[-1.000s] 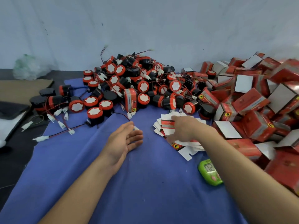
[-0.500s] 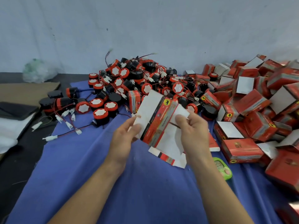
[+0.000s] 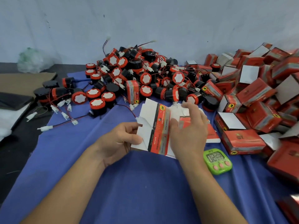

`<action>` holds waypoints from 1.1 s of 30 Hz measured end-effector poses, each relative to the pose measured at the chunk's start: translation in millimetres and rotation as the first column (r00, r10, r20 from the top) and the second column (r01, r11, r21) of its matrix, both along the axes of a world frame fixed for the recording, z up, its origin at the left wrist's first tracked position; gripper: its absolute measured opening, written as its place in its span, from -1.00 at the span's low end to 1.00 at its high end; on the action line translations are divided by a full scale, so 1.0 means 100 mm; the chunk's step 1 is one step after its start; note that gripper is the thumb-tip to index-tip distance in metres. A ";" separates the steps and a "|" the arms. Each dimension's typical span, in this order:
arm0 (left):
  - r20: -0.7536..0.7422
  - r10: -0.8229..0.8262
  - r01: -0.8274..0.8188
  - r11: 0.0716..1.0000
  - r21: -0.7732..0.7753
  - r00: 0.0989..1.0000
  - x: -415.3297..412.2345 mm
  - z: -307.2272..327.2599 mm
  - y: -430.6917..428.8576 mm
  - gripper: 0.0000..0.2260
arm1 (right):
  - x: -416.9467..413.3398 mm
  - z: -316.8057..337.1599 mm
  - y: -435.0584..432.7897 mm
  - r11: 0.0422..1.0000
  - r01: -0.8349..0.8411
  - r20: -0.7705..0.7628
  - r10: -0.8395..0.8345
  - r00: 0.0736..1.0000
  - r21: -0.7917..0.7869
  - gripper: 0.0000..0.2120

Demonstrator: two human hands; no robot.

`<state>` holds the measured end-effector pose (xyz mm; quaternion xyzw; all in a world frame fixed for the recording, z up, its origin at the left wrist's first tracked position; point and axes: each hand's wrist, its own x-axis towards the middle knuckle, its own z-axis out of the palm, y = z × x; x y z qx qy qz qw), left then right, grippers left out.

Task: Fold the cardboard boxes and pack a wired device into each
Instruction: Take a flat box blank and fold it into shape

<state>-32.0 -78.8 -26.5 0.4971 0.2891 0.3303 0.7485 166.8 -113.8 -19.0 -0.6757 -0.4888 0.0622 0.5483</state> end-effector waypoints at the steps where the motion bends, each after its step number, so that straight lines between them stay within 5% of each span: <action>1: -0.012 -0.015 0.015 0.999 0.033 1.000 0.01 -0.02 -0.01 -0.57 | -0.05 0.01 -0.04 0.998 -0.022 0.100 0.015 0.995 0.065 -0.70; 5: -0.025 0.054 -0.051 0.992 0.113 0.998 0.03 -0.04 -0.01 -0.46 | -0.23 -0.06 -0.14 0.954 -0.278 0.258 0.241 0.936 0.115 -0.74; 9: 0.036 0.203 -0.205 0.976 0.075 0.978 0.03 -0.04 0.05 -0.54 | -0.33 -0.02 -0.18 0.874 -0.479 0.280 0.482 0.830 -0.085 -0.60; 17: -0.027 0.325 -0.318 0.937 0.143 0.945 0.07 -0.02 0.04 -0.76 | -0.32 0.00 -0.16 0.870 -0.487 0.216 0.492 0.843 -0.078 -0.47; 21: -0.059 0.401 -0.379 0.897 0.227 0.914 0.11 -0.04 -0.01 -0.69 | -0.30 -0.03 -0.15 0.870 -0.489 0.240 0.490 0.838 -0.072 -0.52; 24: -0.055 0.485 -0.441 0.833 0.335 0.873 0.19 -0.07 -0.08 -0.83 | -0.29 -0.02 -0.15 0.872 -0.488 0.286 0.478 0.830 -0.040 -0.60; 29: -0.113 0.725 -0.580 0.625 0.523 0.680 0.22 -0.07 -0.04 -0.41 | -0.31 0.06 -0.19 0.851 -0.524 0.169 0.510 0.843 0.043 -0.69; 33: 0.008 0.575 -0.504 0.710 0.492 0.818 0.18 -0.03 -0.03 -0.32 | -0.28 0.10 -0.22 0.826 -0.557 -0.081 0.563 0.823 0.088 -0.73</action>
